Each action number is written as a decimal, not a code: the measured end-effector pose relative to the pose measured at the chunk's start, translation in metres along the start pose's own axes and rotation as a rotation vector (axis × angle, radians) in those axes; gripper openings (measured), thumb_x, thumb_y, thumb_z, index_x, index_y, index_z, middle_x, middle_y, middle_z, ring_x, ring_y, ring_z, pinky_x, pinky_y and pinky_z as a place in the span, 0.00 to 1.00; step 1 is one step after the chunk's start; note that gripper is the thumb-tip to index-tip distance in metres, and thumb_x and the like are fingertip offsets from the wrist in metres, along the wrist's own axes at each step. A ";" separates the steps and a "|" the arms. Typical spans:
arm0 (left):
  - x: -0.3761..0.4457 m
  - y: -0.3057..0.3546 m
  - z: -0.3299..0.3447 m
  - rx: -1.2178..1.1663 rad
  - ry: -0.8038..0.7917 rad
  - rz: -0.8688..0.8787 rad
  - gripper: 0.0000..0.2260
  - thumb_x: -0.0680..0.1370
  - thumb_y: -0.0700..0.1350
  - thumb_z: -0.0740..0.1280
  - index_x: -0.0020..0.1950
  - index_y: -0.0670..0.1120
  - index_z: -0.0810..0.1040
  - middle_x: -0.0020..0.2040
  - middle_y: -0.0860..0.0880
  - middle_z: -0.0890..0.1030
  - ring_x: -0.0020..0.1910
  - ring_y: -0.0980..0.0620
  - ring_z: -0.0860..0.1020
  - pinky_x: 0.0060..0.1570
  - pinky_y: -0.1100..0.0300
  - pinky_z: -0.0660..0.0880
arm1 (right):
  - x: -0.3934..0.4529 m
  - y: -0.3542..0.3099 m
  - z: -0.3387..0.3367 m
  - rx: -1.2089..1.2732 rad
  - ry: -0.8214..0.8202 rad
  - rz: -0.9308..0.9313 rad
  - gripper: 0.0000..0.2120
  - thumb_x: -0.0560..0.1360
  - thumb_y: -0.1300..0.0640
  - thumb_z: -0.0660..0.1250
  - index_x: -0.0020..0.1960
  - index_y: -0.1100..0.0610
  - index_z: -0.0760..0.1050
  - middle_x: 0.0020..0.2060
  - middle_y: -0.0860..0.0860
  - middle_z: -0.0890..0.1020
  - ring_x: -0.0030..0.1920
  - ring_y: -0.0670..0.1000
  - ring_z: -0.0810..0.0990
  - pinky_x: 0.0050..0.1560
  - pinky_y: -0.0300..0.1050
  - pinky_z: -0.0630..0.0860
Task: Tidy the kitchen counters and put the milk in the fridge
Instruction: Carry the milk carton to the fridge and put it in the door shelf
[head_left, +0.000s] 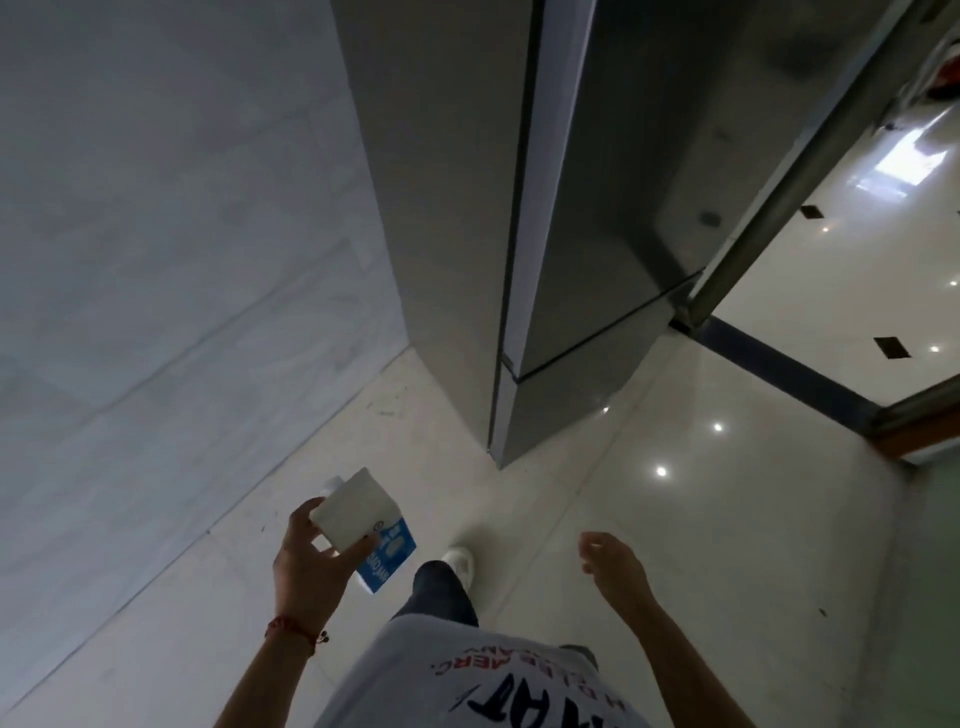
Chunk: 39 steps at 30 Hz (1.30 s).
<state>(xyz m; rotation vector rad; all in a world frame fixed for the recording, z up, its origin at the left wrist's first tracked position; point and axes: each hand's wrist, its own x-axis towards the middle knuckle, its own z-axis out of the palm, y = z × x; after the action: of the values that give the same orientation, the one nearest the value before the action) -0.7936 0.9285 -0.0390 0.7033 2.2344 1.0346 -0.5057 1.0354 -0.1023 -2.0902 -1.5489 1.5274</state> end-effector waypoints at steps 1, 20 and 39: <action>0.021 0.014 0.002 0.006 -0.034 0.057 0.26 0.66 0.37 0.74 0.61 0.41 0.69 0.59 0.38 0.76 0.52 0.47 0.73 0.46 0.56 0.75 | 0.006 -0.012 0.001 0.020 0.017 0.009 0.19 0.75 0.50 0.60 0.58 0.63 0.74 0.52 0.57 0.80 0.51 0.56 0.79 0.55 0.49 0.74; 0.123 0.179 0.032 -0.162 -0.103 0.349 0.30 0.65 0.35 0.74 0.63 0.42 0.66 0.62 0.40 0.74 0.57 0.50 0.72 0.43 0.61 0.77 | 0.084 -0.348 -0.084 0.199 0.948 -0.966 0.39 0.70 0.49 0.67 0.71 0.60 0.49 0.72 0.66 0.56 0.71 0.61 0.60 0.70 0.53 0.65; 0.109 0.214 0.021 -0.301 -0.100 0.346 0.30 0.65 0.33 0.73 0.48 0.64 0.64 0.56 0.49 0.72 0.56 0.50 0.71 0.52 0.47 0.77 | 0.088 -0.337 -0.102 -0.044 0.980 -1.017 0.42 0.66 0.45 0.67 0.70 0.62 0.51 0.69 0.67 0.58 0.68 0.68 0.64 0.60 0.62 0.74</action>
<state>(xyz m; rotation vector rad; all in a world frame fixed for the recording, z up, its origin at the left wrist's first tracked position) -0.8091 1.1312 0.0904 1.0005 1.8549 1.4312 -0.6490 1.3048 0.0942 -1.2467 -1.6804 0.0805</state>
